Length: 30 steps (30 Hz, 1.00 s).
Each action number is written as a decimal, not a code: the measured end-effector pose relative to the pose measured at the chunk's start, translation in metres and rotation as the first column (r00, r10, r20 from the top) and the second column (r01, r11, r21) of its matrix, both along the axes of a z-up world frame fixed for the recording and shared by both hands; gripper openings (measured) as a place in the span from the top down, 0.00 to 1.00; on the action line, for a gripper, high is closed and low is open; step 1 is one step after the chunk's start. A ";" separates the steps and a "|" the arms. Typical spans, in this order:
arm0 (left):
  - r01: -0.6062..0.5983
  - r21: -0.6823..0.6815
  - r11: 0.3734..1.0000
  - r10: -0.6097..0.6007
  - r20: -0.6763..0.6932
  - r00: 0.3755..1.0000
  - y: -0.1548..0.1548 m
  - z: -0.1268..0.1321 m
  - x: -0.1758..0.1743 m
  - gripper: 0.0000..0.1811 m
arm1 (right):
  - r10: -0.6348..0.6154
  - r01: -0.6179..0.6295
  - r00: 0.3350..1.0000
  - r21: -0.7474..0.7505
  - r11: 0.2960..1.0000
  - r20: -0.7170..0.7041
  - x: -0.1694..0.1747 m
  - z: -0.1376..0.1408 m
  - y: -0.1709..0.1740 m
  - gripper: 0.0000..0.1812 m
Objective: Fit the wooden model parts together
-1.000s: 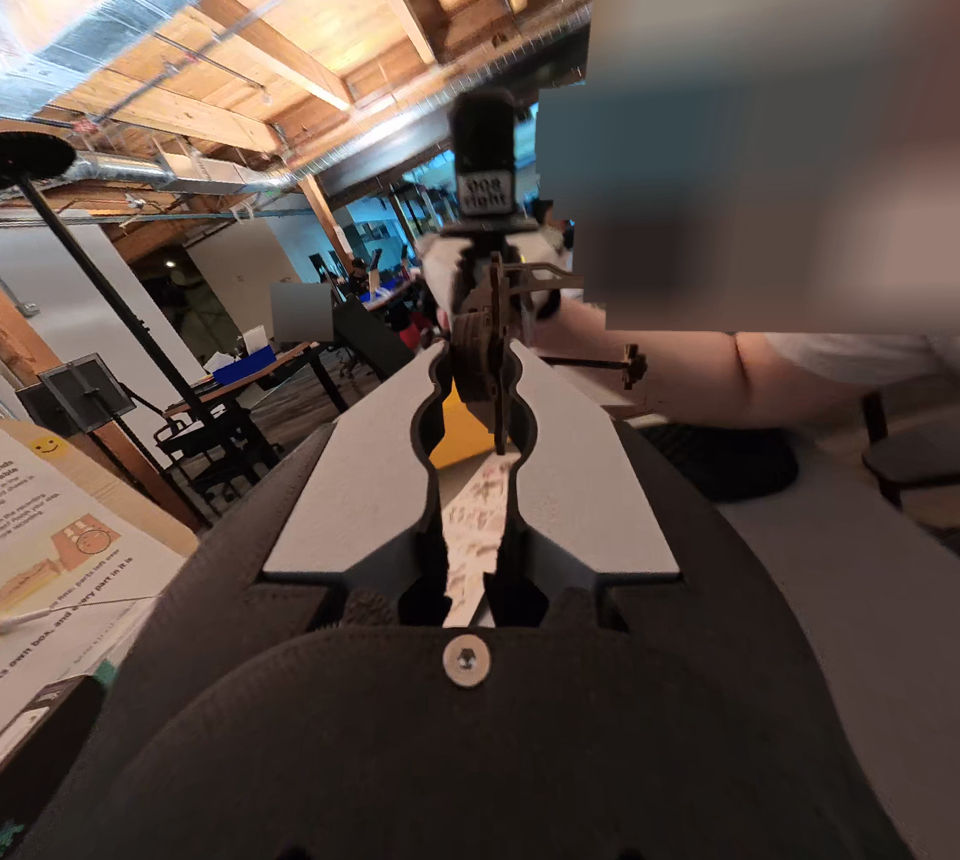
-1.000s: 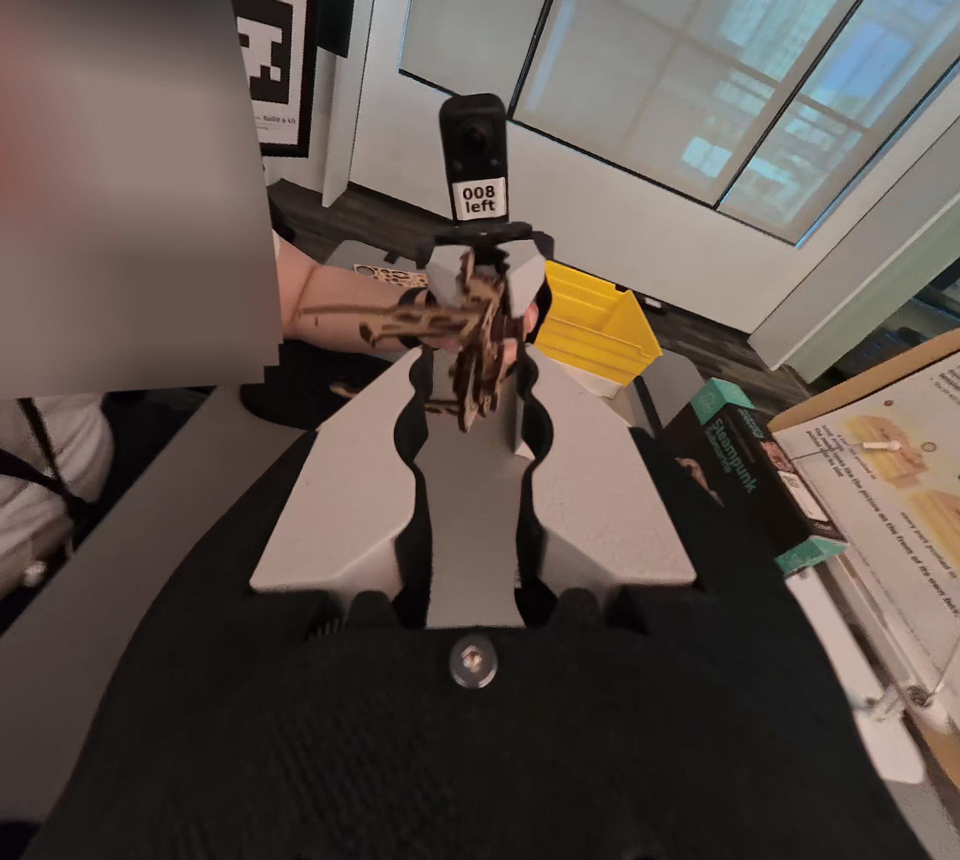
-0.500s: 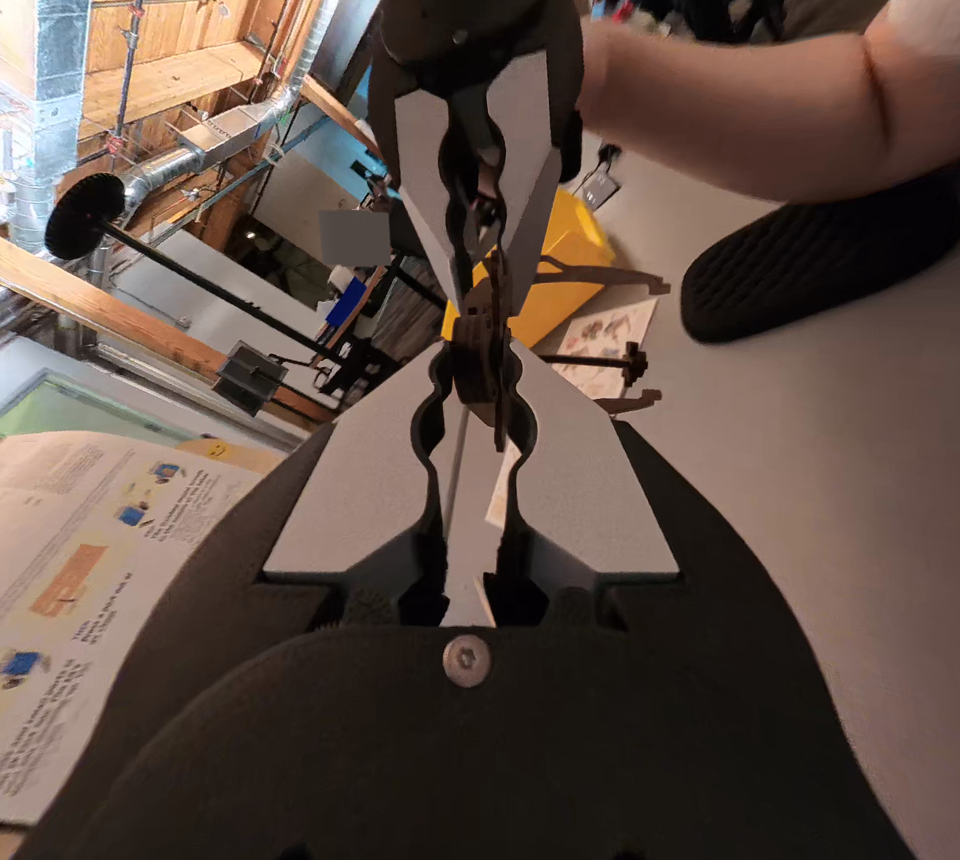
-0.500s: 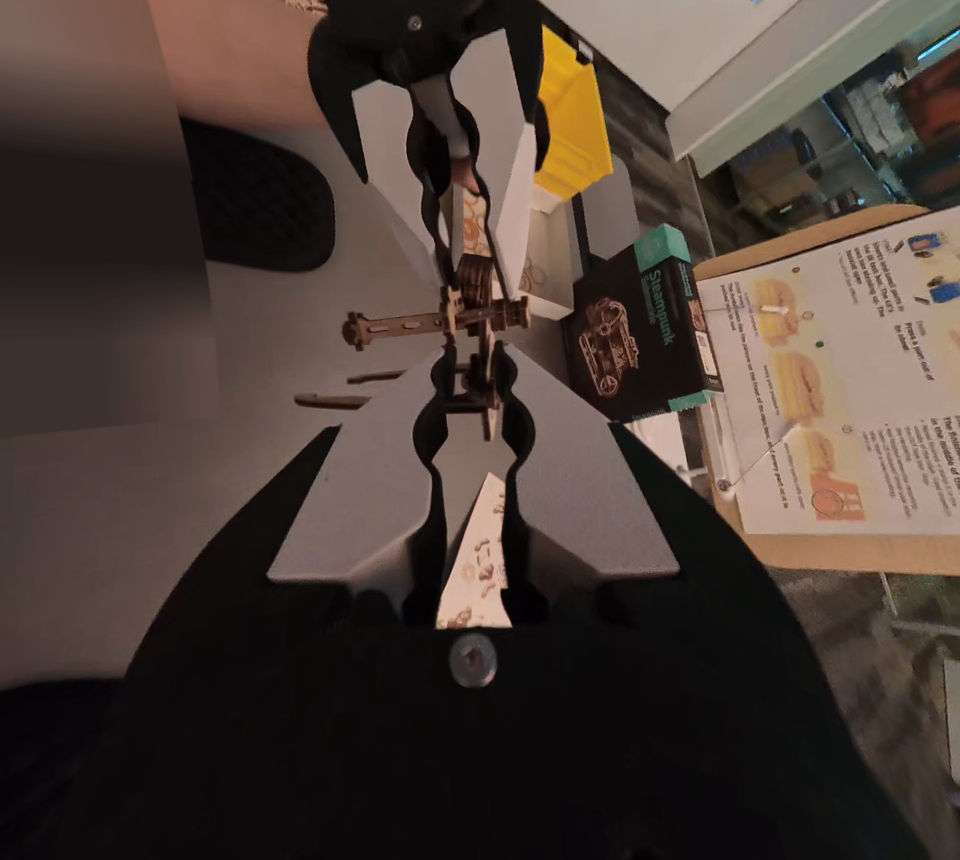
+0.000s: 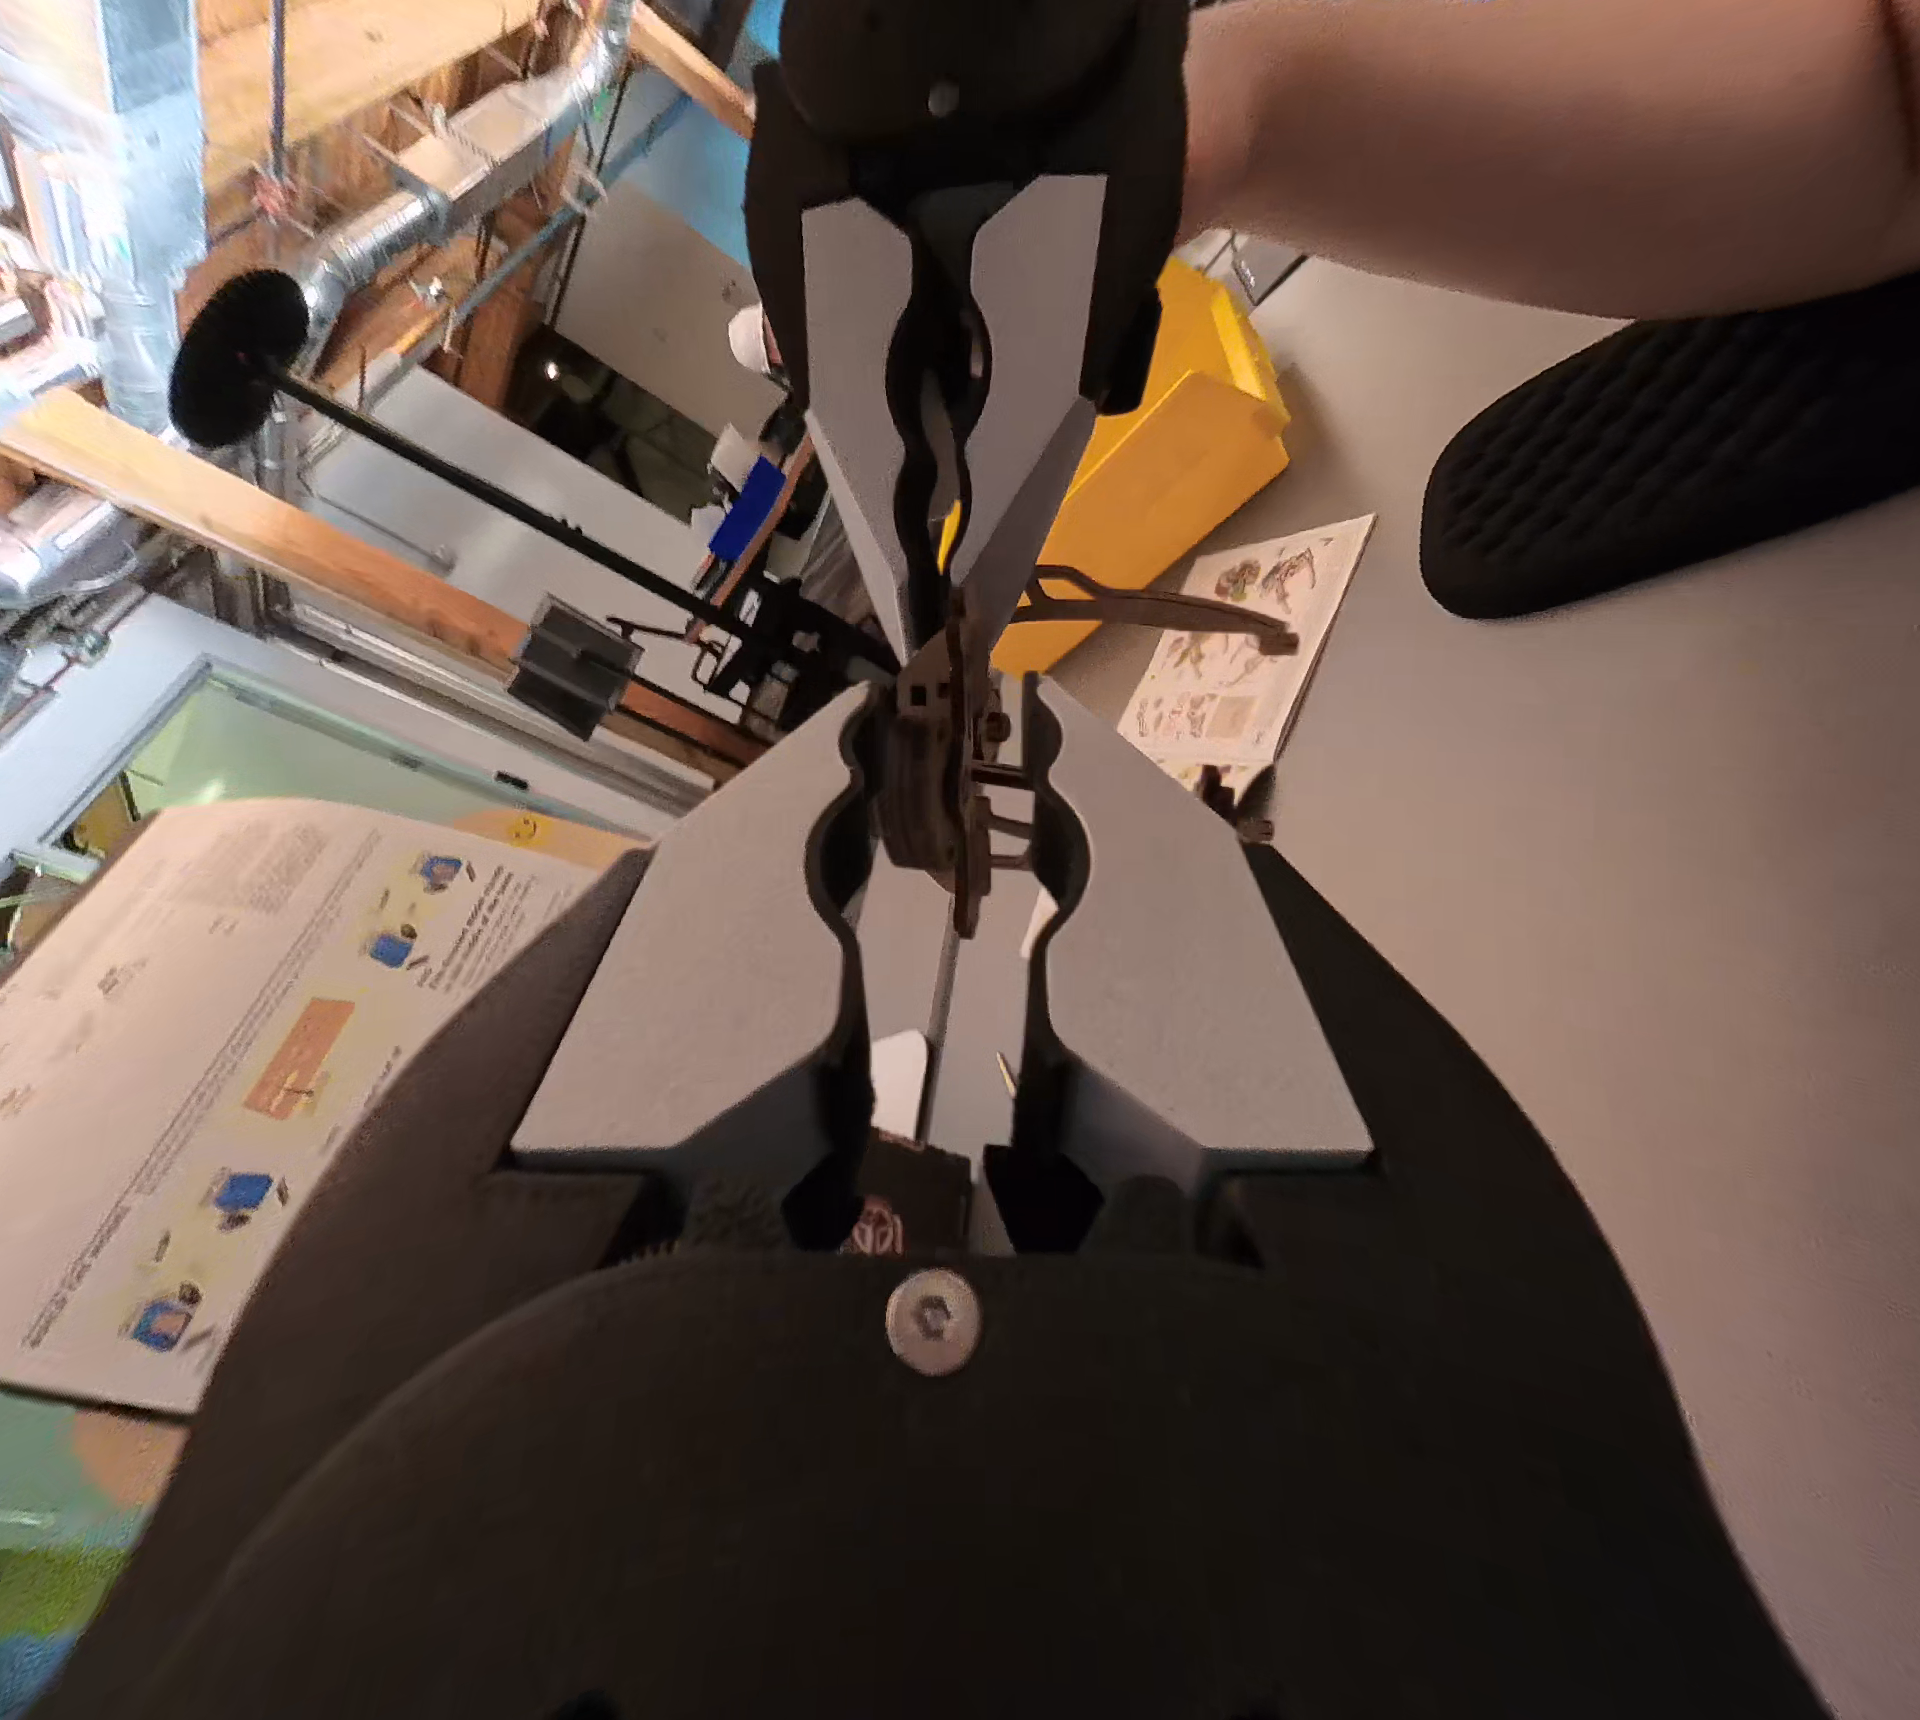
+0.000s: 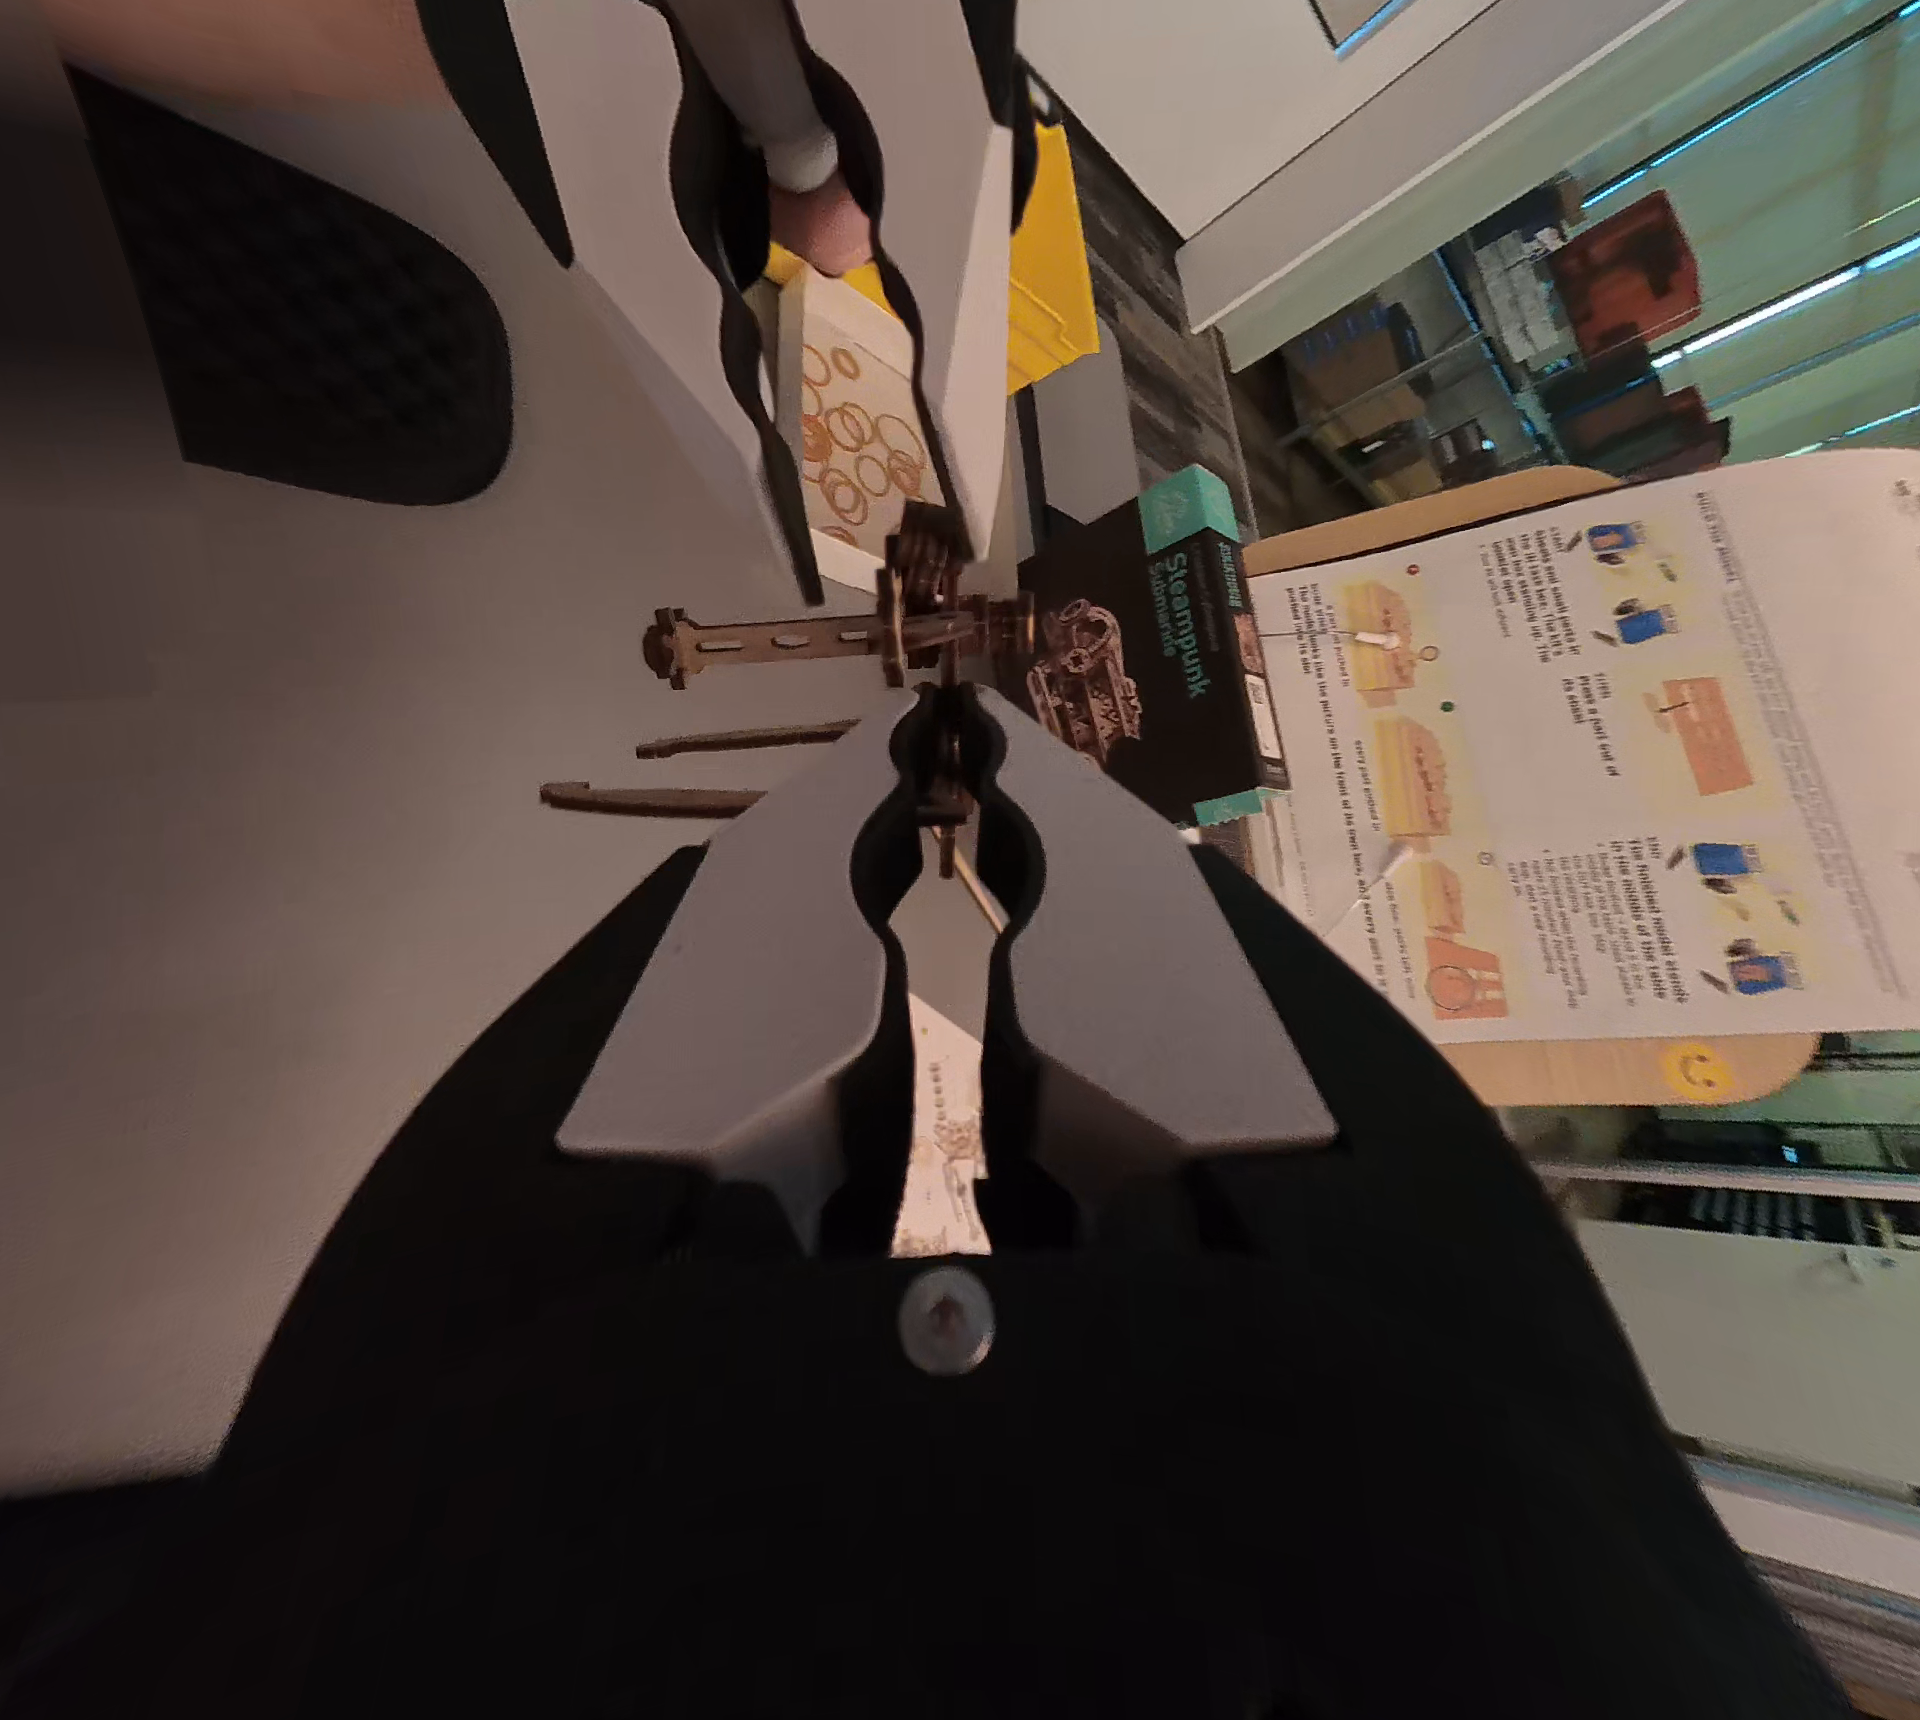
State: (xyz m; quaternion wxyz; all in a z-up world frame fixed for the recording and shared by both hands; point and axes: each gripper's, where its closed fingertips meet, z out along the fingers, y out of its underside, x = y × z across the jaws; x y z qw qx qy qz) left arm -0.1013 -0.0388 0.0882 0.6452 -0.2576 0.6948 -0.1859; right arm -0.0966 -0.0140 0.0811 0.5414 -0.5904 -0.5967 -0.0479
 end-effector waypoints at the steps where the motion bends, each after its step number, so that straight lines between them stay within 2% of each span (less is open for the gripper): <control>1: -0.024 -0.003 1.000 0.024 0.004 1.000 0.001 0.001 0.001 0.88 | -0.010 0.009 1.000 0.018 1.000 0.014 -0.001 0.000 0.000 0.99; 4: -0.100 0.038 0.994 0.100 -0.017 0.995 0.010 -0.004 0.006 0.87 | -0.021 0.018 0.998 0.055 0.998 0.058 -0.007 -0.001 -0.003 0.99; 7: -0.119 0.087 0.989 0.124 -0.050 0.991 0.013 -0.013 0.008 0.90 | -0.061 0.055 0.994 0.066 0.996 0.093 -0.008 -0.005 0.000 0.99; 9: -0.115 0.104 0.988 0.117 -0.019 0.993 0.014 -0.010 0.008 0.91 | -0.068 0.062 0.995 0.088 0.994 0.067 -0.009 0.000 0.001 0.98; 11: -0.062 0.035 0.997 0.061 0.014 0.998 0.011 -0.003 0.005 0.91 | -0.008 0.010 0.999 0.064 0.998 -0.037 -0.011 0.013 -0.006 0.96; 13: 0.015 -0.050 0.999 -0.011 0.076 0.997 0.007 0.008 -0.001 0.91 | 0.095 -0.083 0.978 0.071 0.994 -0.185 -0.006 0.038 -0.019 0.88; 16: 0.136 -0.178 0.975 -0.103 0.186 0.977 0.001 0.027 -0.010 0.91 | 0.316 -0.295 0.876 0.112 0.949 -0.364 0.009 0.065 -0.046 0.86; 17: 0.158 -0.228 0.961 -0.108 0.214 0.971 0.003 0.032 -0.011 0.91 | 0.347 -0.328 0.839 0.119 0.937 -0.419 0.015 0.071 -0.048 0.86; 21: 0.257 -0.386 0.886 -0.159 0.268 0.950 0.001 0.040 -0.011 0.91 | 0.321 -0.362 0.772 0.035 0.931 -0.549 0.019 0.068 -0.030 0.84; 28: 0.344 -0.517 0.784 -0.217 0.292 0.932 -0.003 0.037 -0.005 0.91 | 0.288 -0.378 0.794 -0.064 0.923 -0.535 -0.011 0.043 -0.015 0.86; 30: 0.361 -0.529 0.768 -0.233 0.294 0.927 -0.005 0.036 -0.004 0.91 | 0.312 -0.422 0.766 -0.073 0.904 -0.563 -0.019 0.043 -0.019 0.87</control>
